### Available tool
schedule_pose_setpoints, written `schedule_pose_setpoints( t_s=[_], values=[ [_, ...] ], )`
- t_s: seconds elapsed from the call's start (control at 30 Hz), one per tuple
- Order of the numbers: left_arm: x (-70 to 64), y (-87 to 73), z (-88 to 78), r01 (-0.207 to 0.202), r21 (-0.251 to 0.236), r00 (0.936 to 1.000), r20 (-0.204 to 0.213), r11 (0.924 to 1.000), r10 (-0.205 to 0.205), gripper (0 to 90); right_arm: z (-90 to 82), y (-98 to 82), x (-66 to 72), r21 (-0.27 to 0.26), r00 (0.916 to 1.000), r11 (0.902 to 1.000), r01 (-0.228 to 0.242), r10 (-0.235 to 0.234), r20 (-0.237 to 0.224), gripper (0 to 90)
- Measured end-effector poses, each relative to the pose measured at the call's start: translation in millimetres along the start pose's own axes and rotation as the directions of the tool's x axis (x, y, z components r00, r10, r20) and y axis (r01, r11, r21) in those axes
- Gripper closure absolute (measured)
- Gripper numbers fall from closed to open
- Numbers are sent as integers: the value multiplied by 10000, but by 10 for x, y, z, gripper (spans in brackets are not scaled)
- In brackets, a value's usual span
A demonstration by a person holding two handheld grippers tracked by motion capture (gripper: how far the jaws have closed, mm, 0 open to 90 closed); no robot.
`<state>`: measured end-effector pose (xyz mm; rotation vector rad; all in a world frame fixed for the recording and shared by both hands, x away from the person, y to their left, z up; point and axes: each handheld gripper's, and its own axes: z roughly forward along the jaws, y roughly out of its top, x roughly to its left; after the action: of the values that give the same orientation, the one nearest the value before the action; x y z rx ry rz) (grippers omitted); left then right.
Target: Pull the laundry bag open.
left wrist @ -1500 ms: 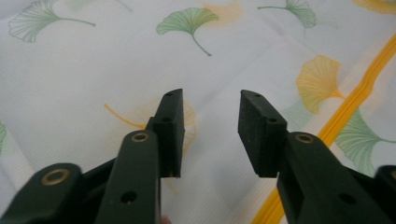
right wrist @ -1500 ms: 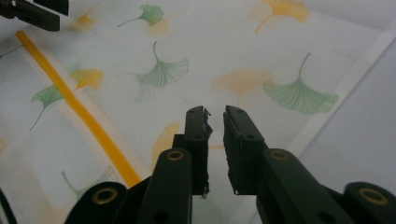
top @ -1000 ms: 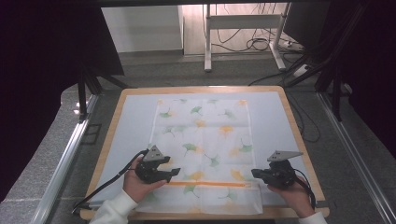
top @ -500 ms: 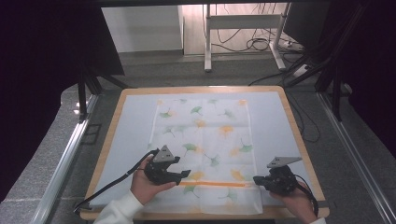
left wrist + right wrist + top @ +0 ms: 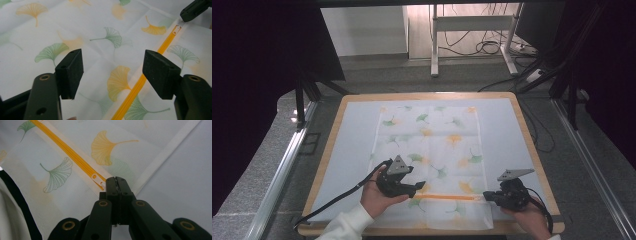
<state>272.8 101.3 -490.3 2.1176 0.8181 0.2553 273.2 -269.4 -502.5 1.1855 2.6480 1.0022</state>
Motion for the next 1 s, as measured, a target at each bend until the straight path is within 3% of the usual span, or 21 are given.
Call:
schedule_pose_setpoints(
  t_s=[0.07,0.2,0.23,0.3,0.43,0.63,0.8,0.87,1.0],
  values=[
    [-63,23,9,-110,114,9996,279,9999,107,374,8,10,1,46,10000,10000,-17,17,49,891],
    [-110,36,43,80,236,9971,750,9997,-97,416,15,16,5,28,9999,10000,-37,37,113,891],
    [-201,52,83,-383,474,9982,479,9981,360,425,17,20,1,38,9999,10000,-25,24,113,890],
    [-281,75,124,-374,557,9955,886,9977,324,441,22,23,-3,67,9999,10000,-37,37,117,890],
    [-496,144,243,-911,788,9912,1030,9927,828,480,24,28,0,85,10000,10000,-9,8,77,890],
    [-706,290,453,-1232,1143,9839,1439,9858,1063,498,23,28,5,101,10000,9999,39,-38,-35,890],
    [-759,393,640,-888,1138,9823,1742,9895,681,510,36,26,-5,211,9999,9998,-59,61,-83,890],
    [-748,416,693,-497,1175,9779,2077,9918,244,526,34,25,-9,208,9999,9998,-81,82,-68,890],
    [-703,419,763,-116,1274,9771,2124,9918,-158,546,39,24,-7,221,9999,9997,-104,106,-62,891]
  ],
)
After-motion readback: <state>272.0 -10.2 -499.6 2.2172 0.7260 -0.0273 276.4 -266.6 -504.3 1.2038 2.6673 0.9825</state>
